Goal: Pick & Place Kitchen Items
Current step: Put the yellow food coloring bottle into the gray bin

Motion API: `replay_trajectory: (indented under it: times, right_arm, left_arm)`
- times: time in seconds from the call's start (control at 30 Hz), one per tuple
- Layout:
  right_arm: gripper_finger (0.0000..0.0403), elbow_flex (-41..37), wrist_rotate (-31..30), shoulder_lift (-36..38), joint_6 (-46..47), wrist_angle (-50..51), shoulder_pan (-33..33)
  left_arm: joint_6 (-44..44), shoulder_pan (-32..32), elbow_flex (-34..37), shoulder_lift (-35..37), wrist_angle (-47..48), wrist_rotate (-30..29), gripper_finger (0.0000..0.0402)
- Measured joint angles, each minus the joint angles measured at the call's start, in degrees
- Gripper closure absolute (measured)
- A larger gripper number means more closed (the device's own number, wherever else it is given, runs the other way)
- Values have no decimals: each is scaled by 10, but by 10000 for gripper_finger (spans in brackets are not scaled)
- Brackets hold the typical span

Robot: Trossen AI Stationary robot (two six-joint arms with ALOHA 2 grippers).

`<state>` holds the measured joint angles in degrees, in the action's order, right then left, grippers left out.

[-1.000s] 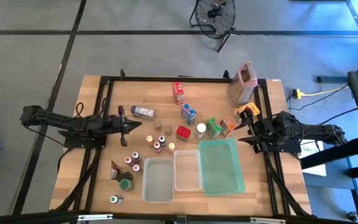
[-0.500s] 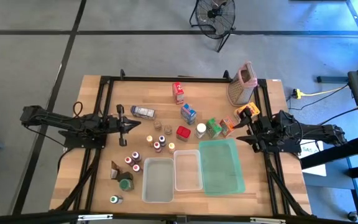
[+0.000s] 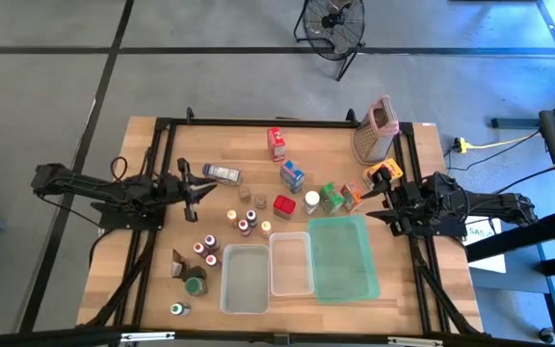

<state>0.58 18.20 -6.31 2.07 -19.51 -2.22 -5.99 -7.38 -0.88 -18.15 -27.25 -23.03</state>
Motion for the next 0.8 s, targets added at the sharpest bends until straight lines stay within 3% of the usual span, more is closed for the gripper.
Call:
replay_trajectory:
  times: [0.17, 0.3, 0.63, 0.8]
  right_arm:
    - [181, 0, 0, 0, -25, 1, 0]
    - [181, 0, 0, 0, -30, 2, 0]
    - [181, 0, -1, -5, -57, 21, 0]
    - [181, 0, -1, -5, -87, 20, 0]
  left_arm:
    - [7, 0, -7, 0, -25, -1, 253]
    - [8, 0, -7, 0, -48, -4, 226]
    - [-32, 0, -8, 0, -87, -15, 219]
    - [-33, 0, -54, -7, -37, -15, 219]
